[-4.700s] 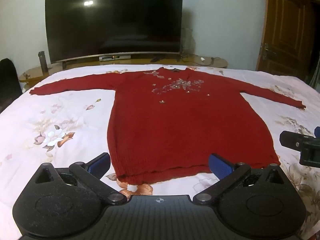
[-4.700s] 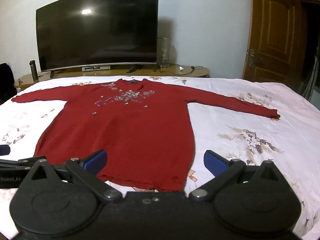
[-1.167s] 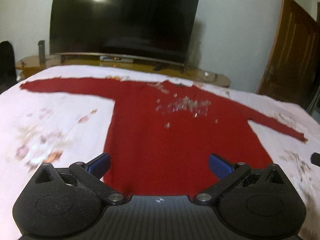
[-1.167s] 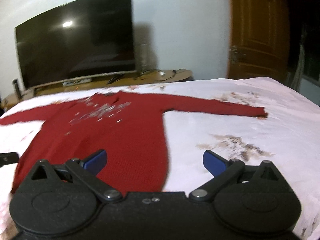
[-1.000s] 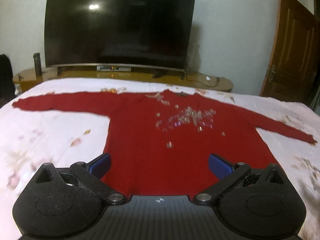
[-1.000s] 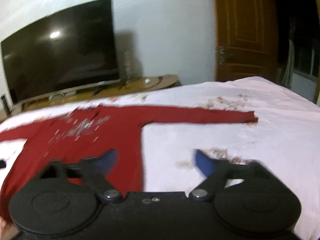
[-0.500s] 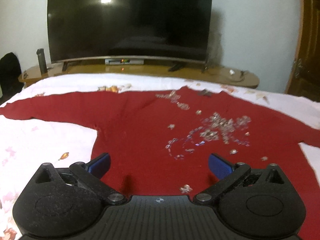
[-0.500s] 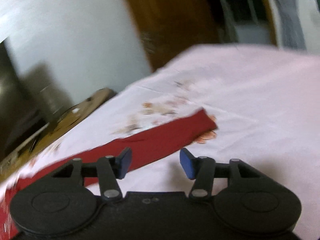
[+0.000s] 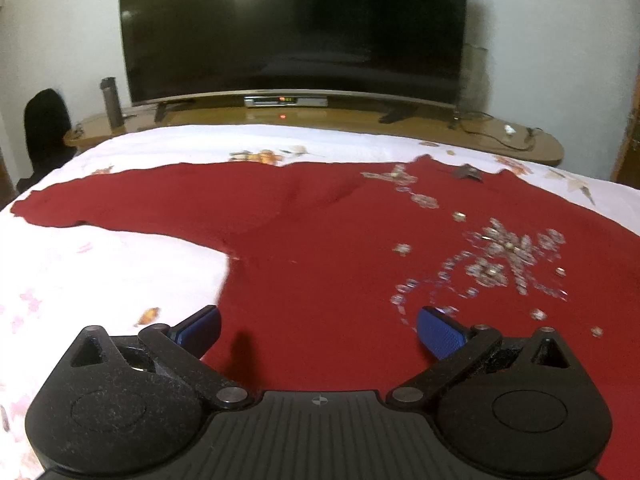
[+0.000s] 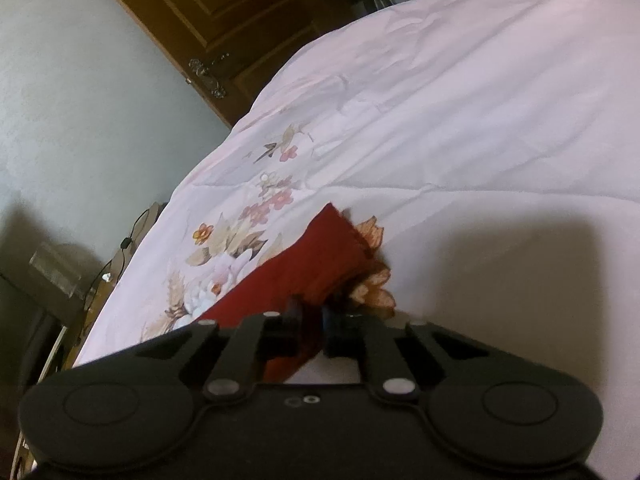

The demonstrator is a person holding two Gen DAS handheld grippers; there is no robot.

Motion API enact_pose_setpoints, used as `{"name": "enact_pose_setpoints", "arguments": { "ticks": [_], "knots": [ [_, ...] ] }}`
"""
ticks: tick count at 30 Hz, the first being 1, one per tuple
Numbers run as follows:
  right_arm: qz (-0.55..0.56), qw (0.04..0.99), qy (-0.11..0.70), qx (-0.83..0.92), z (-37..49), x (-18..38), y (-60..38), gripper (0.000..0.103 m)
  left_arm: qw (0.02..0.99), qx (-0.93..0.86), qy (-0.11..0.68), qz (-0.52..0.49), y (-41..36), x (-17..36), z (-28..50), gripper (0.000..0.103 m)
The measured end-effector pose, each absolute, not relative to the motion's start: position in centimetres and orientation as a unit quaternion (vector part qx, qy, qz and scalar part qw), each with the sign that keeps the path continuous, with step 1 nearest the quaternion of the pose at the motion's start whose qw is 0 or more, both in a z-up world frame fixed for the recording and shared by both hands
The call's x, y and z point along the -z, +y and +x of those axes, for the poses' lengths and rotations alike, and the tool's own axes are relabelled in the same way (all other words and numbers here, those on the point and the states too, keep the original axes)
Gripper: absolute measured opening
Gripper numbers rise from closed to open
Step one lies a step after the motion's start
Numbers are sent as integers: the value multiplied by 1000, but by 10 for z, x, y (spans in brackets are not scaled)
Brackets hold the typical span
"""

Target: Fold small clothes

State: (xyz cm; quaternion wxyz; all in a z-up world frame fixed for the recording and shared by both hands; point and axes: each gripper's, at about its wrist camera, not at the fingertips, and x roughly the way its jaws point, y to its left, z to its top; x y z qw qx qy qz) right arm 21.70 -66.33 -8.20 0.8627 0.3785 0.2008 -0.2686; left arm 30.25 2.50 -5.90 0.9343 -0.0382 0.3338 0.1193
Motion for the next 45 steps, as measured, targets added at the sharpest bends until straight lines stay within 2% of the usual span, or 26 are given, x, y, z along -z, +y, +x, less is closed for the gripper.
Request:
{"name": "enact_pose_setpoints", "arguments": {
  "ticks": [9, 19, 24, 30, 31, 32, 33, 35, 40, 42, 43, 45],
  "knots": [
    [282, 905, 199, 250, 245, 41, -621, 8, 933, -126, 331, -66, 70, 65, 300, 103],
    [123, 975, 183, 37, 297, -37, -409, 8, 937, -124, 315, -82, 110, 63, 284, 103],
    [90, 969, 218, -74, 317, -25, -286, 8, 933, -140, 318, -95, 141, 65, 265, 103],
    [36, 946, 282, -154, 325, 25, -175, 9, 929, -145, 320, -116, 168, 67, 253, 103],
    [21, 941, 295, -166, 327, 35, -162, 15, 930, -140, 319, -118, 169, 67, 253, 103],
    [9, 933, 313, -179, 328, 43, -150, 26, 931, -135, 317, -119, 169, 66, 255, 103],
    [1, 925, 329, -191, 328, 51, -142, 30, 933, -129, 314, -120, 168, 65, 257, 103],
    [-20, 933, 297, -201, 308, 46, -137, 44, 935, -114, 310, -125, 165, 62, 263, 103],
    [18, 955, 247, -165, 261, 16, -176, 43, 937, -32, 311, -156, 134, 60, 305, 102],
    [34, 959, 247, -136, 249, 9, -199, 43, 933, 17, 314, -177, 112, 59, 331, 84],
    [40, 961, 248, -119, 245, 7, -211, 43, 926, 40, 323, -191, 101, 60, 345, 68],
    [51, 963, 249, -91, 238, 7, -232, 43, 905, 80, 347, -232, 83, 68, 377, 66]
  ]
}}
